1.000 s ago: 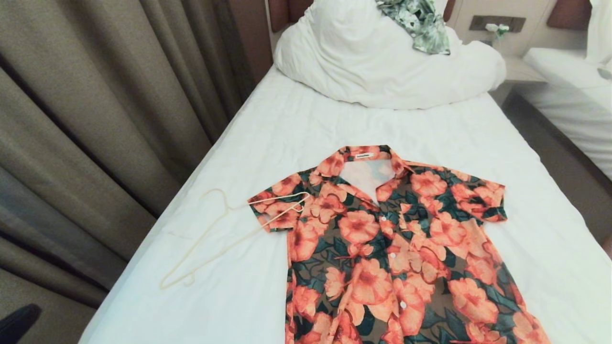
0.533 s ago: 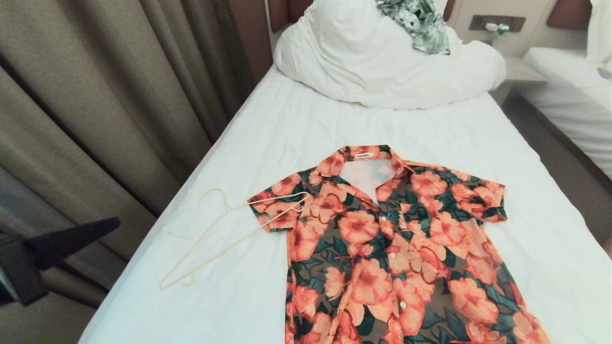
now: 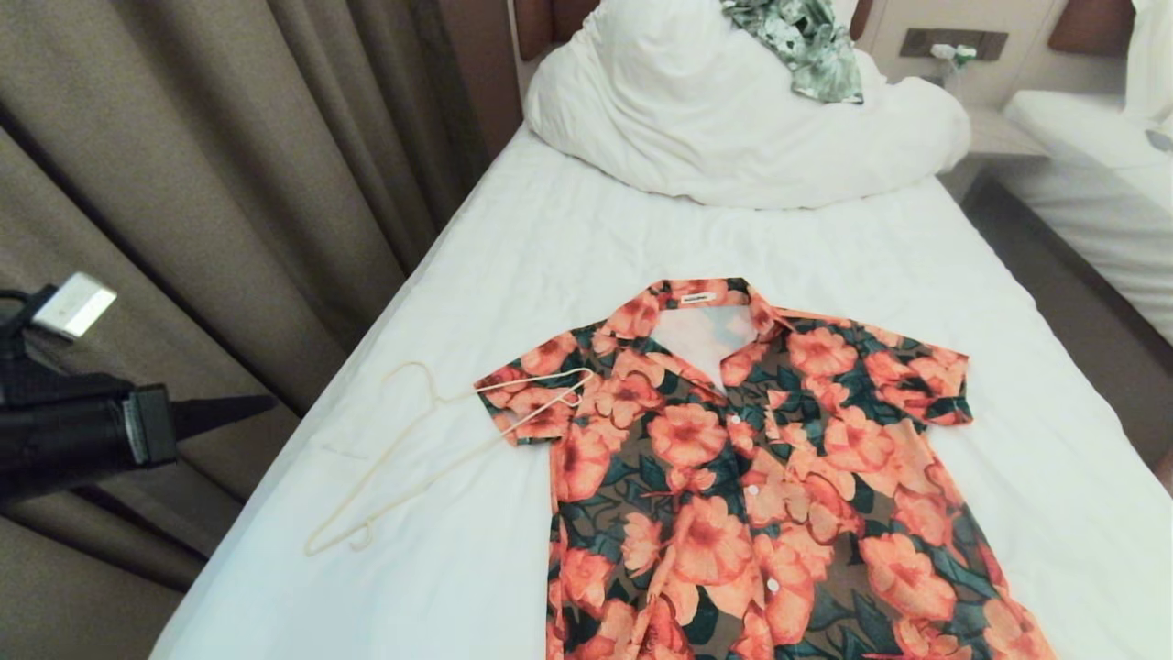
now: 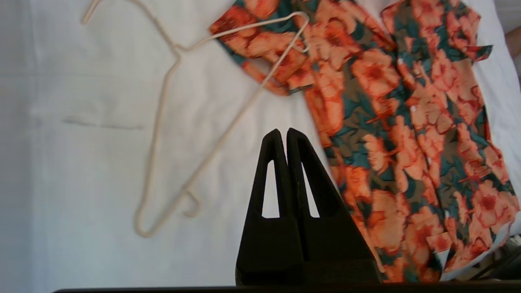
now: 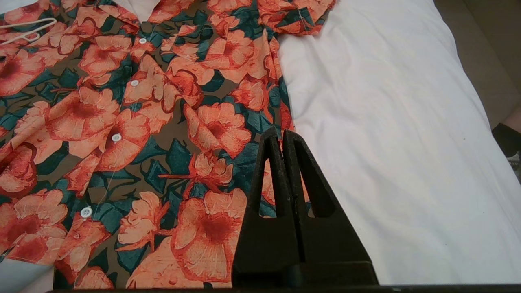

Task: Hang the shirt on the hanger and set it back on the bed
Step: Lift the shirt and hanger

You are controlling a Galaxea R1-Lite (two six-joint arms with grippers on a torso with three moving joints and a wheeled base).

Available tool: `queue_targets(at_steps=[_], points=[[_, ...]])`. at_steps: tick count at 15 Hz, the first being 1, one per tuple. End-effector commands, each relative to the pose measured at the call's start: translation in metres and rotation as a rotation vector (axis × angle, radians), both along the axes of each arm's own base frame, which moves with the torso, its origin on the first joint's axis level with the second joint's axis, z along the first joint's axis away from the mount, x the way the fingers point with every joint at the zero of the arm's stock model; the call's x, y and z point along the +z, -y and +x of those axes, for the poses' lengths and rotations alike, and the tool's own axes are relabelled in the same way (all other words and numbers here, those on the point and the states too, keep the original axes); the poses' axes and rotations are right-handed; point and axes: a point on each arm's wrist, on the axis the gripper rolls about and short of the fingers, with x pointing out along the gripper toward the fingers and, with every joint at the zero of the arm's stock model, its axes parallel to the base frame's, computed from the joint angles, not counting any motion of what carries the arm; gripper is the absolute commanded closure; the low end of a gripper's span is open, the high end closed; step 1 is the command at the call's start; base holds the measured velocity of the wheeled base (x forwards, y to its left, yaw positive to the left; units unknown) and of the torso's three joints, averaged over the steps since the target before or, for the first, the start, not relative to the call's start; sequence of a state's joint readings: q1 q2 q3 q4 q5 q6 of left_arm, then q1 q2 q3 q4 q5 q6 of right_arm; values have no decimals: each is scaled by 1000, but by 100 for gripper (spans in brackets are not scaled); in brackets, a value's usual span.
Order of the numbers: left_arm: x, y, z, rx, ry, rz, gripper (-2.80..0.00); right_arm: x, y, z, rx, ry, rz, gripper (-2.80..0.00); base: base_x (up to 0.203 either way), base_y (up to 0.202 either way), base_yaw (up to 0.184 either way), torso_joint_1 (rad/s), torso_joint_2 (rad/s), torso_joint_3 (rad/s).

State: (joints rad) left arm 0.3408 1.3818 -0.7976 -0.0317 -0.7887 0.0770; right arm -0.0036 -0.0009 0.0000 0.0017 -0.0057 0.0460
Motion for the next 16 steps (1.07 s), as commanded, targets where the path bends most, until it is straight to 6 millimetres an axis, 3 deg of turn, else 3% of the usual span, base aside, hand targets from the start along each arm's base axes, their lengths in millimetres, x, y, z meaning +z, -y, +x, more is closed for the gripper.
queue_targets(at_steps=[1,5,10,13,16], points=[[-26,-21,28,3,-94,-42,0,0,0,0,-1,-1,0,0,0,0,0,0,0,0],[-34,-42,70,-110,-170,-53,0,0,0,0,0,-1,0,0,0,0,0,0,0,0],[-37,-56,115,-301,-402,-71,0,0,0,0,0,-1,0,0,0,0,0,0,0,0],[-63,-56,143,-387,-533,-90,0,0,0,0,0,-1,0,0,0,0,0,0,0,0],[-82,-53,156,-422,-565,-89,0,0,0,0,-1,-1,0,0,0,0,0,0,0,0]])
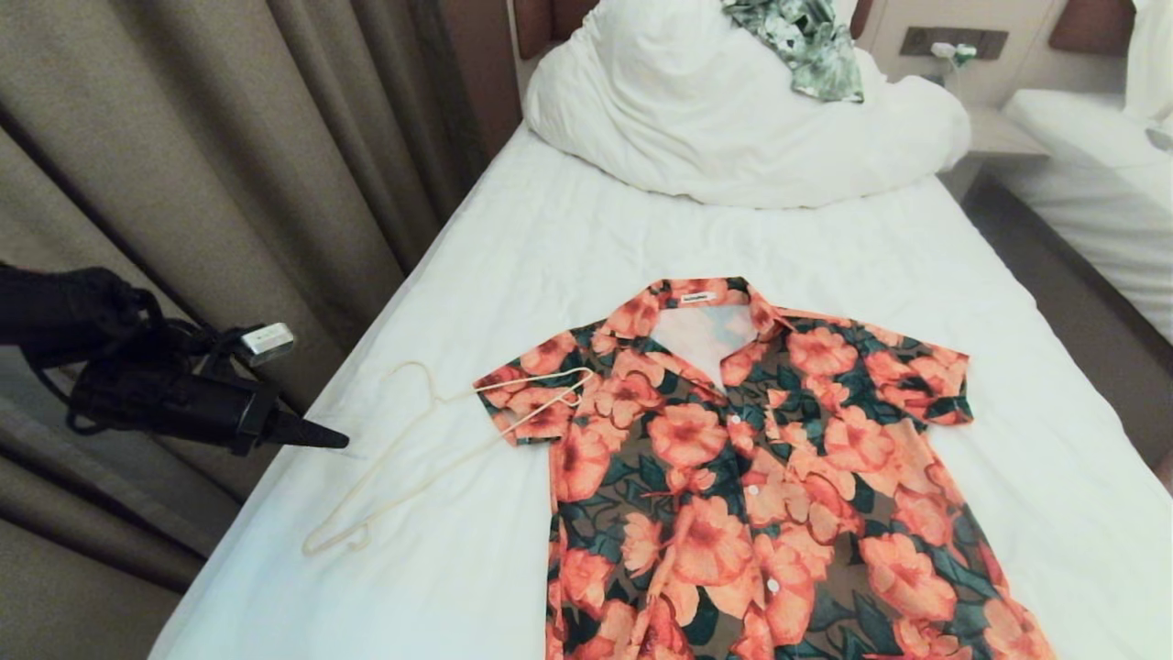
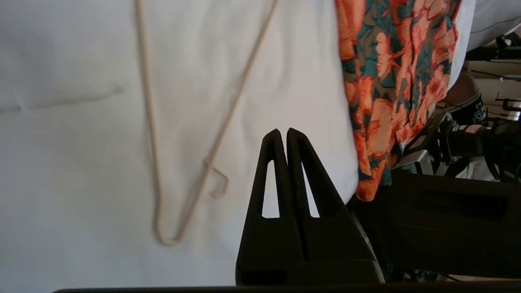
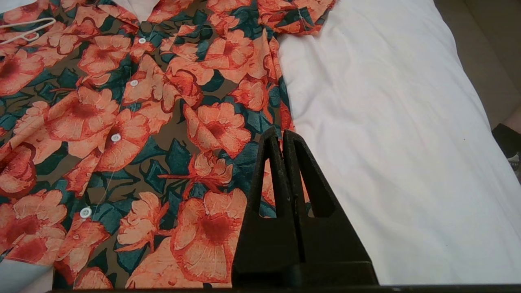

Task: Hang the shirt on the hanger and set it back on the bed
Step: Lift the shirt and hanger

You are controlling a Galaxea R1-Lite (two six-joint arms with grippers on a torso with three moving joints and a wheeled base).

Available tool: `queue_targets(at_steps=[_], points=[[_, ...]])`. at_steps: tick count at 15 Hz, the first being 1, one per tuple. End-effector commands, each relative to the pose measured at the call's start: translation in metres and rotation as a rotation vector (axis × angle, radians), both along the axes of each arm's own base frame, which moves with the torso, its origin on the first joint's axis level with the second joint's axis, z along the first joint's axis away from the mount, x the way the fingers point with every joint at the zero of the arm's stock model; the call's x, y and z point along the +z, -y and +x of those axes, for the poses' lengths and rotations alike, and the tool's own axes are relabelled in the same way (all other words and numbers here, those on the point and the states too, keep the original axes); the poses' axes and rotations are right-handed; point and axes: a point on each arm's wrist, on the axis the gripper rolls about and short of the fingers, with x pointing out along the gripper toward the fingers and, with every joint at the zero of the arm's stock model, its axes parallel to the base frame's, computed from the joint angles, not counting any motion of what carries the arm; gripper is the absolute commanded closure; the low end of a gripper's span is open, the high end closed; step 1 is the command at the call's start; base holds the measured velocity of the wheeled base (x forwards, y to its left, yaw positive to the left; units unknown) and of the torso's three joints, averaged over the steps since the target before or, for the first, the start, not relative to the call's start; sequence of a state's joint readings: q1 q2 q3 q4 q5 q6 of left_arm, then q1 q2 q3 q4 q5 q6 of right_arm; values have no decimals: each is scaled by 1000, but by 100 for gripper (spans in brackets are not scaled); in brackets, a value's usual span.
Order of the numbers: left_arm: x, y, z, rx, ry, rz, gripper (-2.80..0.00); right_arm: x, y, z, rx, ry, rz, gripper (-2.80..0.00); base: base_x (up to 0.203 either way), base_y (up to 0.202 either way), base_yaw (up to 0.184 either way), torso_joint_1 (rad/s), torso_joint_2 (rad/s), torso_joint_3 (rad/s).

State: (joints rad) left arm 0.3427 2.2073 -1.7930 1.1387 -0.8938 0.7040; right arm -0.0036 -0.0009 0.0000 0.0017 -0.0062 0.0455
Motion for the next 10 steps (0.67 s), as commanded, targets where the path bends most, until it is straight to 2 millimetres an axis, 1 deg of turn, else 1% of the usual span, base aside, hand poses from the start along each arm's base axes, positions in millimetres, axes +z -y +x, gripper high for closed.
queue_targets(at_steps=[1,4,10], points=[[-22,-2,11,-10,-43,-21,0,0,0,0,1,-1,0,0,0,0,0,0,0,0],[-38,-9,25,-17,-34,-23,0,0,0,0,-1,-1,0,0,0,0,0,0,0,0],[-59,-27,38,-13,66,9,0,0,0,0,0,-1,0,0,0,0,0,0,0,0]])
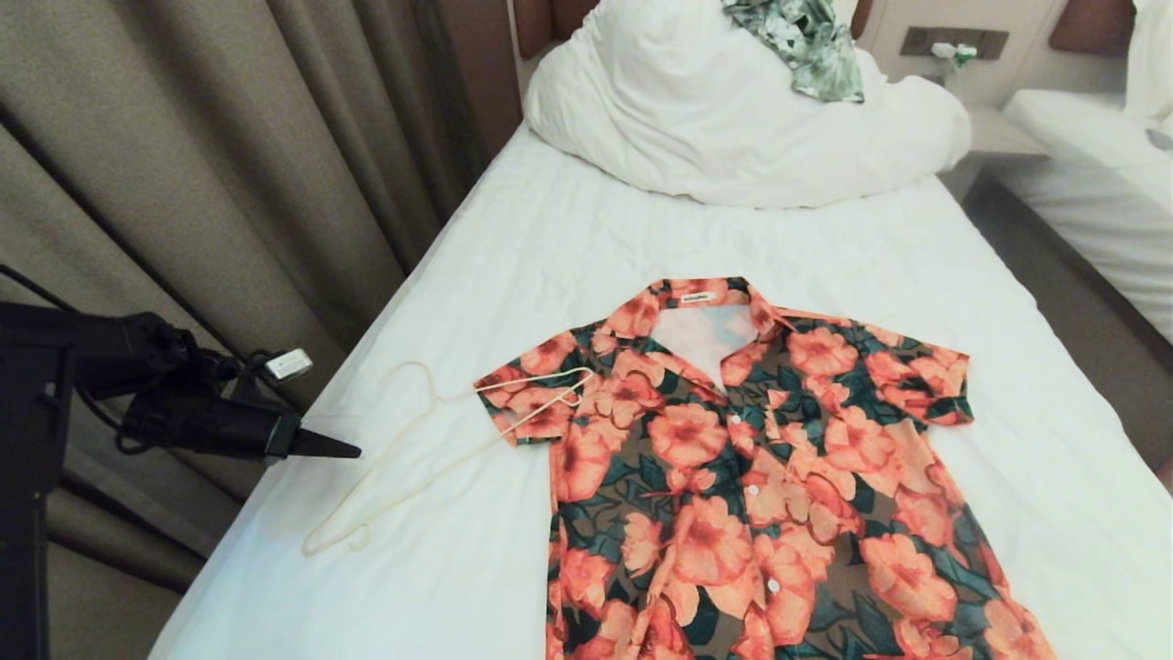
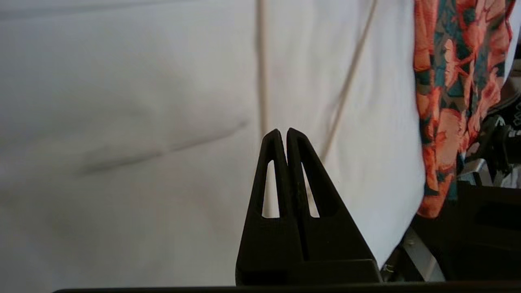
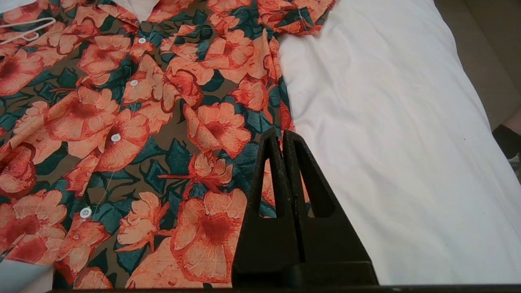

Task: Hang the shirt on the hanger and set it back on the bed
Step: Lift the shirt and hanger

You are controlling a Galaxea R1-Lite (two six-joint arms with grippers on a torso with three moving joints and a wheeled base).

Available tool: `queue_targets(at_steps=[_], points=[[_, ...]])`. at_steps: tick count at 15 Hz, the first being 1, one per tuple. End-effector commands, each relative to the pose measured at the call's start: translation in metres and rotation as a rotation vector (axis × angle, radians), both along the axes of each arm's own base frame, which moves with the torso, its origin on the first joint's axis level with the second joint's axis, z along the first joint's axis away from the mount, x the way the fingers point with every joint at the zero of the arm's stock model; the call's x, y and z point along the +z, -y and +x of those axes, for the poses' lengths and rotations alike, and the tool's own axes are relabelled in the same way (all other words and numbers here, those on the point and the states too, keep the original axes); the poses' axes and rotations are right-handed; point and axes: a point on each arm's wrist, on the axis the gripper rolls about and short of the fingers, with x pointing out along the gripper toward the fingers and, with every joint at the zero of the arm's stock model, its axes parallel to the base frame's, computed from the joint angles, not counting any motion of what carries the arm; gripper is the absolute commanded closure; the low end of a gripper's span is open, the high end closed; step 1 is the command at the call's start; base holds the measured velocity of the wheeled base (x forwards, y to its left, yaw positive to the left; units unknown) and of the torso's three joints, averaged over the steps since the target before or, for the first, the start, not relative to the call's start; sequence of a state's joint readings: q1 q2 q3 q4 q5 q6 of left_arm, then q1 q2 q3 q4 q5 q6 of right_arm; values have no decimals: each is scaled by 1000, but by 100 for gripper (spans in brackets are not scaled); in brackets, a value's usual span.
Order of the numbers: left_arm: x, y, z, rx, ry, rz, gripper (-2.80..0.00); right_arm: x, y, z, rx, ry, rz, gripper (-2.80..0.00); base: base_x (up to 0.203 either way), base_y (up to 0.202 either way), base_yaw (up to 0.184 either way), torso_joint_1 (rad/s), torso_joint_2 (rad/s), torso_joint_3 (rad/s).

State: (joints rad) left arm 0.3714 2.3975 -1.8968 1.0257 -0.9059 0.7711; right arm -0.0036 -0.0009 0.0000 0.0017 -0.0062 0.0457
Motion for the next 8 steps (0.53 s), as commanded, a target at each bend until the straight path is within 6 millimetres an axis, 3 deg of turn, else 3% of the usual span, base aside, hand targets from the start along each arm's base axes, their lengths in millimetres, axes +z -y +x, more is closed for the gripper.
queue_targets(at_steps=[1,2,3,8], points=[[-7,-5,1,7,-1,-18,0,0,0,0,1,-1,0,0,0,0,0,0,0,0],[-7,-7,1,11,15,-30,-72,0,0,0,1,-1,0,0,0,0,0,0,0,0],[-8,-6,2,9,20,-39,-280,0,0,0,1,-1,0,0,0,0,0,0,0,0],[-20,9,6,-25,-32,-62,-280,0,0,0,1,-1,0,0,0,0,0,0,0,0]])
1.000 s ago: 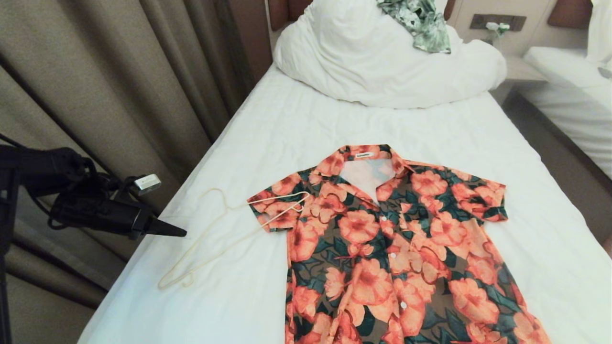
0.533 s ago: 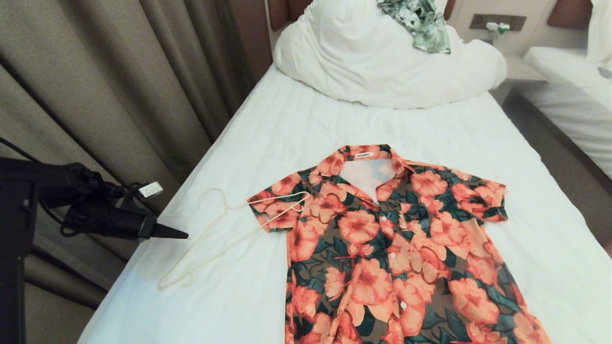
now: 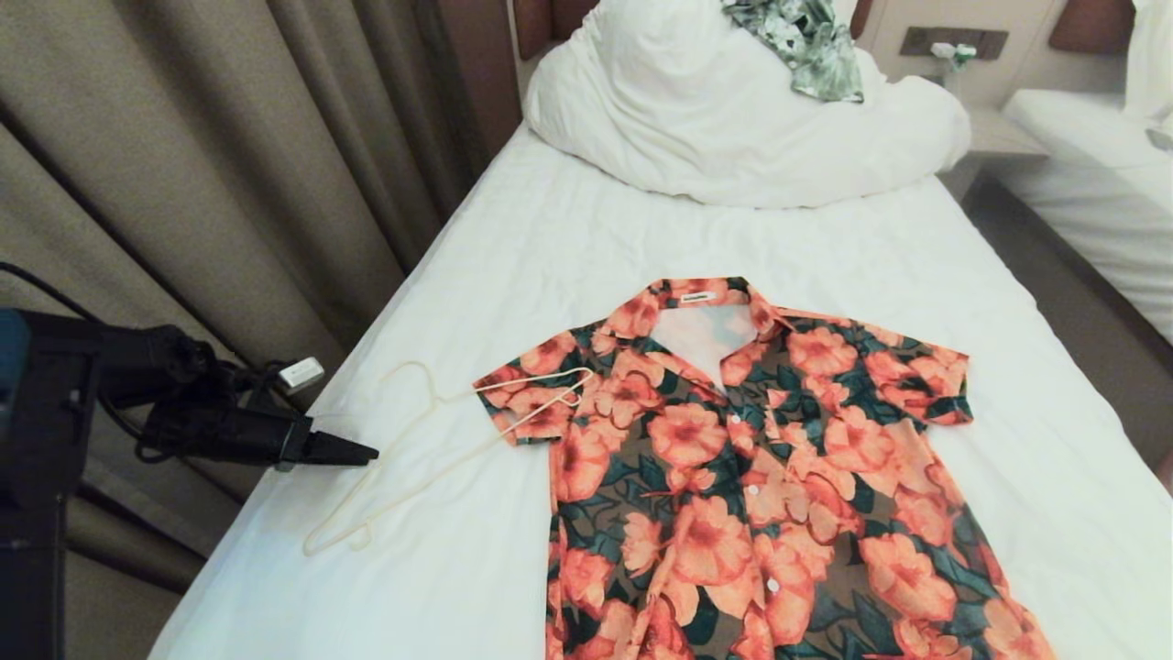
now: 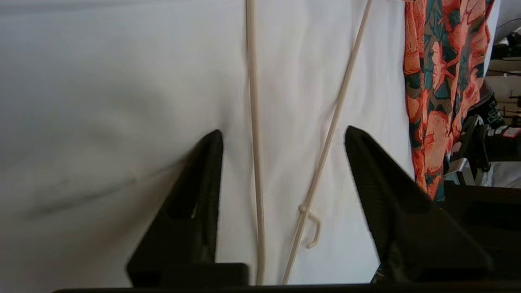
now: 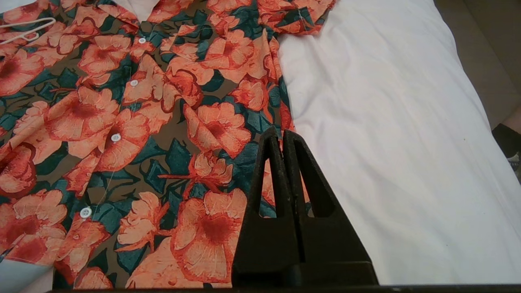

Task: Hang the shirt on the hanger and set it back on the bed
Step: Lift the shirt and hanger

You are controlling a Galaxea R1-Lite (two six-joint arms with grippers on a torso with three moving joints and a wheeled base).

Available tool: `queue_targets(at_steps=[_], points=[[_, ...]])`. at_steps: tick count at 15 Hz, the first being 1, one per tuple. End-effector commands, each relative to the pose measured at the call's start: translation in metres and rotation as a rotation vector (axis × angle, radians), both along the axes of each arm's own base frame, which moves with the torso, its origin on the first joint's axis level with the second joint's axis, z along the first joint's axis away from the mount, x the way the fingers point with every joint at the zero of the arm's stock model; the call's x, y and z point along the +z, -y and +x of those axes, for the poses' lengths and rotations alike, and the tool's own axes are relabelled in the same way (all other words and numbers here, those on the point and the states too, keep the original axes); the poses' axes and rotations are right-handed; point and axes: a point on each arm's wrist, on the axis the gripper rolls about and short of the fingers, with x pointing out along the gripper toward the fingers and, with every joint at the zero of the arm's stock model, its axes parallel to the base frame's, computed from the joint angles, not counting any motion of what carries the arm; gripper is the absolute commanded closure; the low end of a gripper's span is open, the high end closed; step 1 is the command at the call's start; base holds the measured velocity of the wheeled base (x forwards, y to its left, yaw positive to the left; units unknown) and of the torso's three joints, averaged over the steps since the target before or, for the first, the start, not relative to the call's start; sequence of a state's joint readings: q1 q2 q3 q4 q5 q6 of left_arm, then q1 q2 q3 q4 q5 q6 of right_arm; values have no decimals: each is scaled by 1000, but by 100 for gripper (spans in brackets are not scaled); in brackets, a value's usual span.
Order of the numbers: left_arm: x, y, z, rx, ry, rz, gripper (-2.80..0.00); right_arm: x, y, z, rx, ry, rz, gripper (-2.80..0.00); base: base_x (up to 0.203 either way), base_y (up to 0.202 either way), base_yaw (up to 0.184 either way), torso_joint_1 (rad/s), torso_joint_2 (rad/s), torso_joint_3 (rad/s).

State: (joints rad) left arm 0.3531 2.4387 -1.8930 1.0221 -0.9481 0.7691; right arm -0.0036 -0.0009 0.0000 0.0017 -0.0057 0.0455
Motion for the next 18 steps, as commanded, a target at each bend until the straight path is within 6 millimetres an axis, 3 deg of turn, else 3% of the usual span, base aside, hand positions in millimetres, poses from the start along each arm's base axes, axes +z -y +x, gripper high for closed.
queue_targets(at_steps=[1,7,12,18], points=[[-6,2,1,-9,-13,-10,-280,0,0,0,0,-1,0,0,0,0,0,0,0,0],[-5,17,5,-35,-27,-17,-280,0,0,0,-1,-1,0,0,0,0,0,0,0,0],[12,51,-2,-105,-110,-45,-280,0,0,0,0,-1,0,0,0,0,0,0,0,0],[7,55,-3,-104,-174,-63,-280,0,0,0,-1,-1,0,0,0,0,0,0,0,0]])
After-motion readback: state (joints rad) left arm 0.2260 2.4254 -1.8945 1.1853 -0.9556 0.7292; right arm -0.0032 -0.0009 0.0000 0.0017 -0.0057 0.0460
